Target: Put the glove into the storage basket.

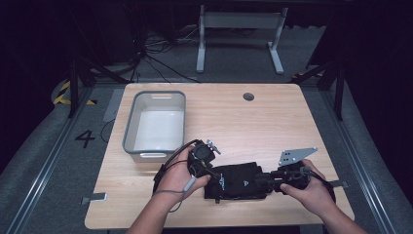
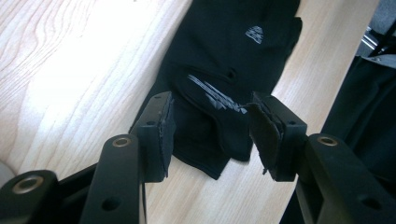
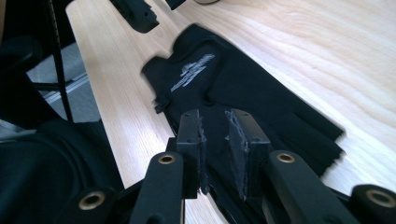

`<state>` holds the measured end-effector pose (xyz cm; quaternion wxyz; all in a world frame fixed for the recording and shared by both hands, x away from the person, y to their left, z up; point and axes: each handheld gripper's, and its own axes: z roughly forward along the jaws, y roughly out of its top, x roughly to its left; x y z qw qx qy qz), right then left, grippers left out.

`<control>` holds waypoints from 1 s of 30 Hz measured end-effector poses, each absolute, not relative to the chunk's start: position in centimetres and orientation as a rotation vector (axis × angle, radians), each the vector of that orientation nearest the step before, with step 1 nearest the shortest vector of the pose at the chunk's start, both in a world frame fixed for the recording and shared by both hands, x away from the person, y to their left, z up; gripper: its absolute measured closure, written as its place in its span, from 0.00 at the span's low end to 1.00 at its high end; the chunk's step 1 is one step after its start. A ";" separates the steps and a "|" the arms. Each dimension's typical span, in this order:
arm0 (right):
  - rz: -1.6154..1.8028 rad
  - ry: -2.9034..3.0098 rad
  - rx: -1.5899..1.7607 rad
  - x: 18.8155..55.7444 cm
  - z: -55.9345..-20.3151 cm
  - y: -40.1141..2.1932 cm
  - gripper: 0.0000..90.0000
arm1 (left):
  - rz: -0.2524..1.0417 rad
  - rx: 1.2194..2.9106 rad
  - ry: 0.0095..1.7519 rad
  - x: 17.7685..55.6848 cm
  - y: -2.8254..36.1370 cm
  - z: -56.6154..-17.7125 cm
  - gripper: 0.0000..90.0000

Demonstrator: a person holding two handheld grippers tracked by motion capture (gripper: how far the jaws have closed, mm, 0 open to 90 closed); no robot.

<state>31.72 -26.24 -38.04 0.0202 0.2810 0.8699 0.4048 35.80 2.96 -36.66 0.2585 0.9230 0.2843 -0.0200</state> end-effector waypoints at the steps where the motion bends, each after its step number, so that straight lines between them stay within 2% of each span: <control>1: 1.238 2.684 0.865 31.7 -37.8 -26.4 0.81 | -0.047 2.513 0.777 35.9 3.0 -36.8 0.57; 6: 1.123 2.632 0.912 32.8 -38.1 -27.5 0.77 | -0.042 2.538 0.829 36.2 3.0 -37.7 0.56; 14: 0.865 2.693 1.037 34.7 -41.1 -29.3 0.68 | -0.082 2.602 0.851 36.6 2.8 -39.1 0.54; 22: 0.833 2.707 1.066 35.5 -42.6 -29.8 0.59 | -0.113 2.629 0.865 37.2 2.7 -40.4 0.52; 30: 0.767 2.752 1.014 35.8 -43.9 -29.4 0.59 | -0.124 2.672 0.886 37.8 2.3 -42.1 0.52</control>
